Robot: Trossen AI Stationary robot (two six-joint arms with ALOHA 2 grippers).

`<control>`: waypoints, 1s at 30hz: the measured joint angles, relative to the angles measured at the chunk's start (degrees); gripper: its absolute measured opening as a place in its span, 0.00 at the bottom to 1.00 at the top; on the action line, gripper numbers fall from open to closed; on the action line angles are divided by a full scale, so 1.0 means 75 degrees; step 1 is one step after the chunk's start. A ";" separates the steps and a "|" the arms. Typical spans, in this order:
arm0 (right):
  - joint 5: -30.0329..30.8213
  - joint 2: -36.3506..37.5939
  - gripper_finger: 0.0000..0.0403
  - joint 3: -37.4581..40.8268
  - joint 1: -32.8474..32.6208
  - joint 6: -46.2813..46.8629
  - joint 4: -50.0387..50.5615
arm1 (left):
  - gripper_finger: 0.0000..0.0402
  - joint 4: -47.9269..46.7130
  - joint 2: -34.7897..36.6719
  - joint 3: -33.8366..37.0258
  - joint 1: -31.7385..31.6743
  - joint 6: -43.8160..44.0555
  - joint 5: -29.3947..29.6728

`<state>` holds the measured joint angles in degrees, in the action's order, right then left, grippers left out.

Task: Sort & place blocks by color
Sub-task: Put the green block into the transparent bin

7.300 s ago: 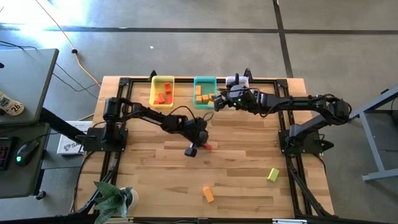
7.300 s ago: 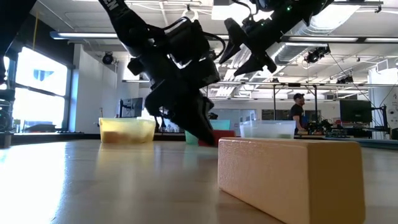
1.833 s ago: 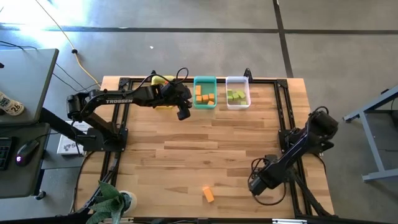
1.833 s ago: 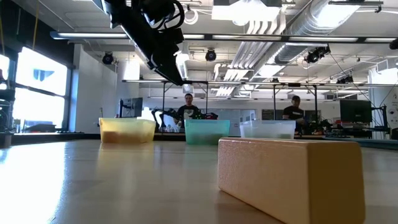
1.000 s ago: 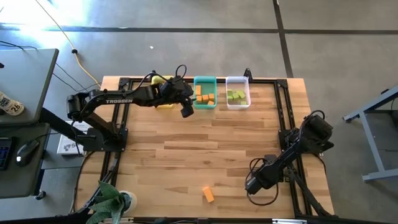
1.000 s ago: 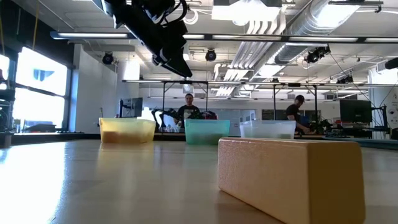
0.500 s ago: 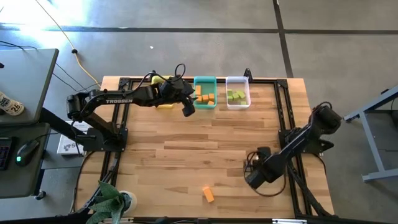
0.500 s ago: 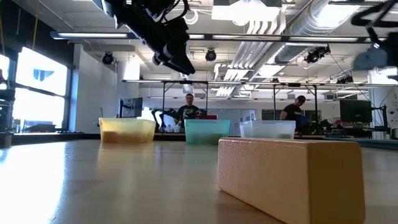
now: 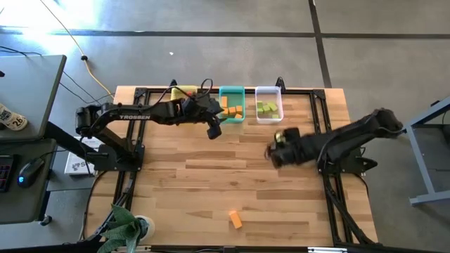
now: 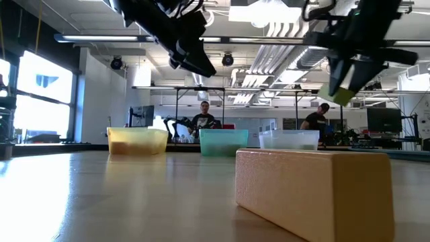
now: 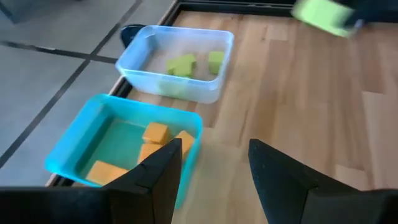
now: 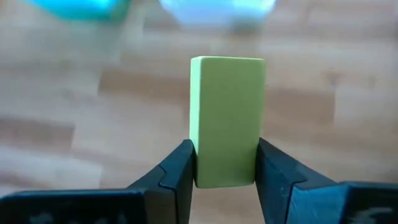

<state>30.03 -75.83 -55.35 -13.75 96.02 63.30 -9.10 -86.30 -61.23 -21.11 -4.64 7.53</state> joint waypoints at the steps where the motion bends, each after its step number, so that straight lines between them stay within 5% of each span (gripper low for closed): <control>1: 0.0088 0.0103 0.28 0.0000 0.0357 -0.0452 -0.0083 | 0.43 0.0000 0.0000 0.0000 0.0082 0.0000 0.0000; 7: 0.0425 0.0320 0.27 -0.0003 0.2539 -0.3495 -0.1564 | 0.43 -0.0006 0.0000 0.0000 0.0668 0.0141 0.0000; 14: -0.0345 -0.0094 0.27 -0.0011 0.4674 -0.6603 -0.4232 | 0.43 -0.0012 0.0000 0.0000 0.1239 0.0606 -0.0001; 25: -0.1718 -0.1482 0.28 -0.0012 0.5958 -0.7468 -0.4744 | 0.43 -0.0013 -0.0003 0.0000 0.1733 0.0604 0.0003; 30: -0.2180 -0.1656 0.38 -0.0012 0.5944 -0.7462 -0.4747 | 0.43 -0.0148 -0.0003 0.0000 0.1836 0.0600 0.0021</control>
<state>13.67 -88.25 -55.44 30.83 40.05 27.70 -10.21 -86.32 -61.23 -7.34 -0.14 7.69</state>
